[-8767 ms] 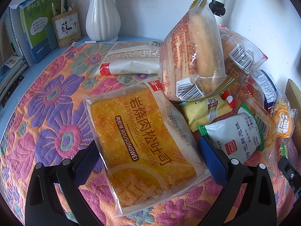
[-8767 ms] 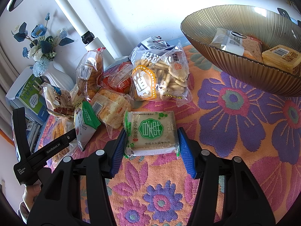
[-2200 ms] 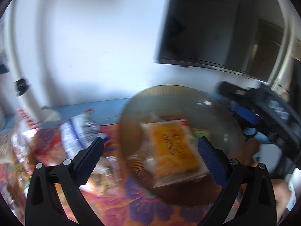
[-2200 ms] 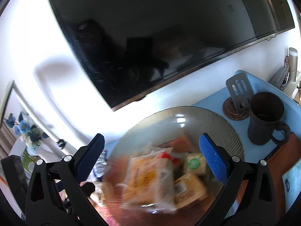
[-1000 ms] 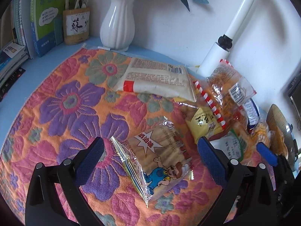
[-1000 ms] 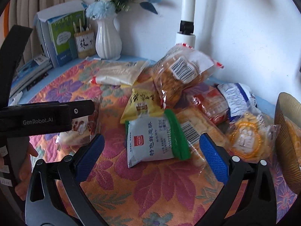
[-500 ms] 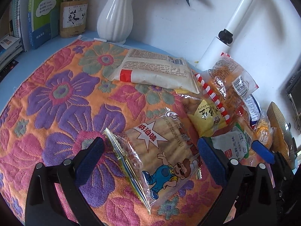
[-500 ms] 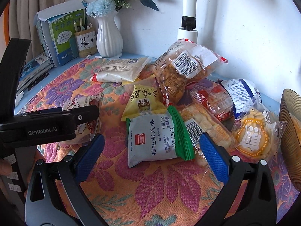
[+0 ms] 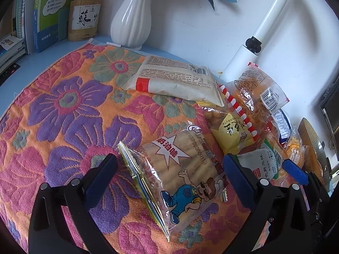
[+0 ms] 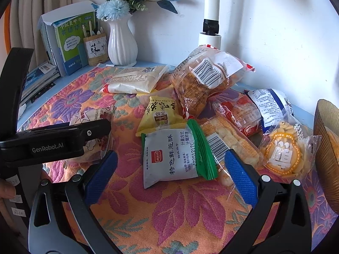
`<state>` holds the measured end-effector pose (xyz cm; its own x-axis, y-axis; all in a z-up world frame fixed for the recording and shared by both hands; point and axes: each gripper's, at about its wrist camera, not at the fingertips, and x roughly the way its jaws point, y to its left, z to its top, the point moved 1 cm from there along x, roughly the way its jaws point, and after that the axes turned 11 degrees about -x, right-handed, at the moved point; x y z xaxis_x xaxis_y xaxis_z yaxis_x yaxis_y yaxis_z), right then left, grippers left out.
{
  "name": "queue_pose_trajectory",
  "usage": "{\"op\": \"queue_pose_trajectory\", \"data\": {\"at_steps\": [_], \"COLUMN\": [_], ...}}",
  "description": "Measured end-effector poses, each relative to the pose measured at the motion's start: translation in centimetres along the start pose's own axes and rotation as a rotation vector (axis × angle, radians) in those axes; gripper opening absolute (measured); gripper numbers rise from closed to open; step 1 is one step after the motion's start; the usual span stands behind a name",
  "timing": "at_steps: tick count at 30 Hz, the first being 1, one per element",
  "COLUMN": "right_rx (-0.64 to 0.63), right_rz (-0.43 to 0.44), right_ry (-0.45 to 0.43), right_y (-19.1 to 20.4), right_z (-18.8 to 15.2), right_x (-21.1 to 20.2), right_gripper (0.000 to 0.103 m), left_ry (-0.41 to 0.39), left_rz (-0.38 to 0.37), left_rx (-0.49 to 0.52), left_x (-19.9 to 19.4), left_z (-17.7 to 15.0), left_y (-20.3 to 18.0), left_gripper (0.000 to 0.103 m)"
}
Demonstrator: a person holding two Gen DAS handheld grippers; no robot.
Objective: Organize snacks
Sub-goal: 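Move both tools back over the snack pile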
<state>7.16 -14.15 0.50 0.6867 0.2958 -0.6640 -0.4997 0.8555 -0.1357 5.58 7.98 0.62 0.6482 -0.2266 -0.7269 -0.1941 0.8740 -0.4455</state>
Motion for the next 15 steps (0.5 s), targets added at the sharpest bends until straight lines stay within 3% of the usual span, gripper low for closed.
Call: {"op": "queue_pose_trajectory", "data": {"at_steps": [15], "right_rx": [-0.006], "right_rz": [-0.003], "right_ry": [0.003], "right_y": [0.08], "right_z": [0.03], "right_x": [0.31], "right_gripper": [0.1], "left_ry": [0.001], "left_rz": [0.001], "left_rx": [0.002], "left_x": [0.01], "left_z": [-0.02], "left_y": [0.02], "left_gripper": [0.098]}}
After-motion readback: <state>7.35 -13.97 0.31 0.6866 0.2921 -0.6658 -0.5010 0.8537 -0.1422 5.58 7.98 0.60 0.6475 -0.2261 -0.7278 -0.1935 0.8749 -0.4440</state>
